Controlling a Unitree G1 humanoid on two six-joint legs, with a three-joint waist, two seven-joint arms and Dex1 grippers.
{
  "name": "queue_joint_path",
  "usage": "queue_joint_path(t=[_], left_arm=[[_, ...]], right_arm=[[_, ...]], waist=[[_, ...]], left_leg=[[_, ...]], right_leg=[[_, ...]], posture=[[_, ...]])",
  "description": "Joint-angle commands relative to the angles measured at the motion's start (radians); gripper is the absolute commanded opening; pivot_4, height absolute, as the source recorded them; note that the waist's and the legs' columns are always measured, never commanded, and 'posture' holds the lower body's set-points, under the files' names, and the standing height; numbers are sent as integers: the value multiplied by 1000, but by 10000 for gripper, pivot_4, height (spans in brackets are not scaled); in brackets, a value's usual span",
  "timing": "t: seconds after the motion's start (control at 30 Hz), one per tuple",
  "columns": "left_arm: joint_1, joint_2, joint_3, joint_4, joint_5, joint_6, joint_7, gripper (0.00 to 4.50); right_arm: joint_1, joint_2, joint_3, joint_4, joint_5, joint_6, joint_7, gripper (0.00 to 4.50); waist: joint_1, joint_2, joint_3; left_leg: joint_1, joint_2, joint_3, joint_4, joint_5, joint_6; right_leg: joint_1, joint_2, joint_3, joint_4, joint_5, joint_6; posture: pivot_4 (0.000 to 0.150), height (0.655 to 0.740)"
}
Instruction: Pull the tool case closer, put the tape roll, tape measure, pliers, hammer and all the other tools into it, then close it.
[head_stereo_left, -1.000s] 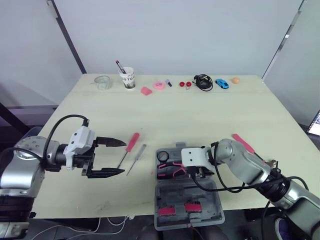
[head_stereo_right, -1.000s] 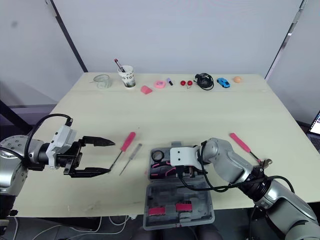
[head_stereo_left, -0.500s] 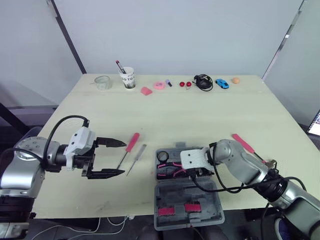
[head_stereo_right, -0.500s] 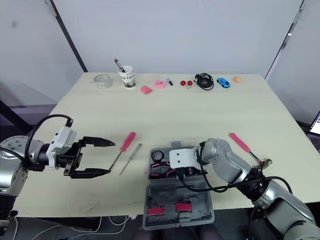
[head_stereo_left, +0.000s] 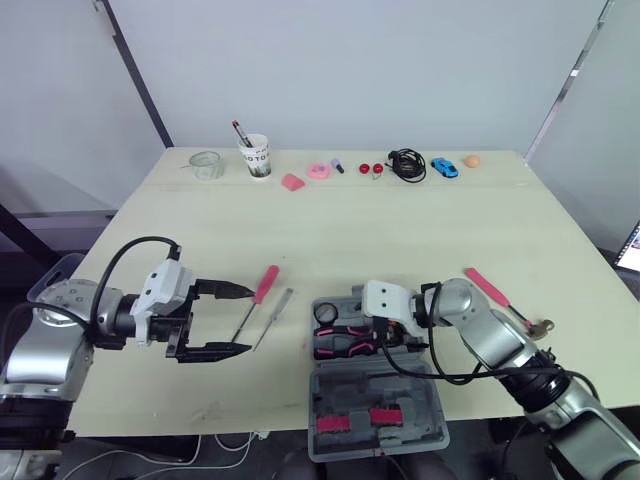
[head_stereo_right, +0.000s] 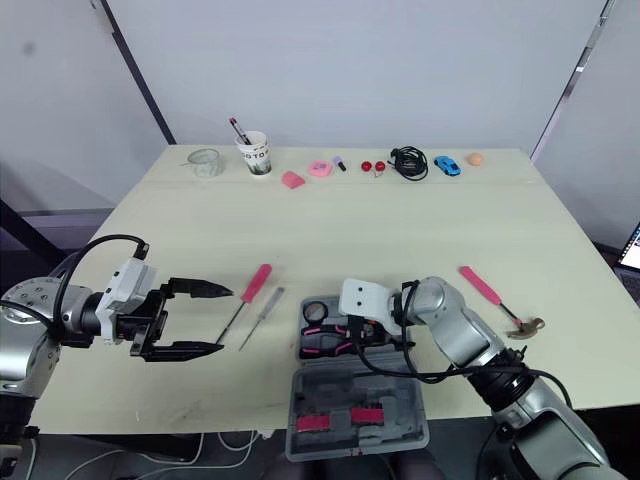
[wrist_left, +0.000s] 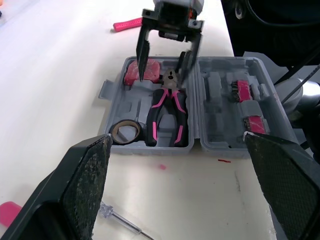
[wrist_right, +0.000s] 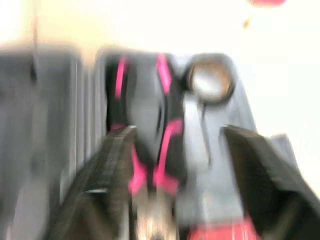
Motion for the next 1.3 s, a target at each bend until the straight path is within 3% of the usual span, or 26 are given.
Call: queue_joint_path(t=[0.03, 0.1, 0.13, 0.4, 0.57, 0.77, 1.17, 1.3], left_arm=[[-3, 0, 2, -12, -13, -13, -30, 45000], [-5, -1, 2, -12, -13, -13, -30, 45000], [-5, -2, 2, -12, -13, -13, -30, 45000], [-8, -6, 0, -5, -8, -20, -31, 45000], [-11, -8, -2, 1, -6, -25, -32, 45000], [-17, -8, -3, 22, -3, -41, -38, 45000], [13, -25, -19, 17, -10, -44, -20, 45000], [30, -41, -22, -8, -15, -32, 1, 45000]], right_arm=[[13, 9, -48, 39, 33, -93, -17, 9809], [29, 18, -56, 71, 44, -122, -19, 1272], [34, 20, -59, 81, 48, -132, -18, 481], [66, 35, -71, 203, 30, -233, -51, 481], [77, 54, -85, 277, 47, -216, -57, 481], [94, 34, -29, 404, -34, -200, -66, 481], [90, 11, 107, 578, -186, -132, -88, 481], [97, 14, 89, 560, -167, -159, -106, 481]], waist=[[1, 0, 0], [1, 0, 0], [1, 0, 0], [-1, 0, 0], [-1, 0, 0], [0, 1, -1], [1, 3, -23], [2, 8, -31]], left_leg=[[0, 0, 0, 0, 0, 0], [0, 0, 0, 0, 0, 0], [0, 0, 0, 0, 0, 0], [1, 0, 0, 0, 0, 0], [1, 0, 0, 0, 0, 0], [2, 0, 1, 0, 0, 0], [18, 0, 5, -3, 0, 0], [21, 0, 7, -4, 0, 0]], right_leg=[[0, 0, 0, 0, 0, 0], [0, 0, 0, 0, 0, 0], [0, 0, 0, 0, 0, 0], [0, 0, 0, 0, 0, 0], [0, 0, 0, 0, 0, 0], [1, 0, 1, 0, 0, 0], [11, -1, 5, 1, -1, 0], [13, -1, 6, 1, -1, 0]], posture=[[1500, 7400], [1500, 7400], [1500, 7400], [1500, 7400], [1500, 7400], [1500, 7400], [1500, 7400], [1500, 7400]])
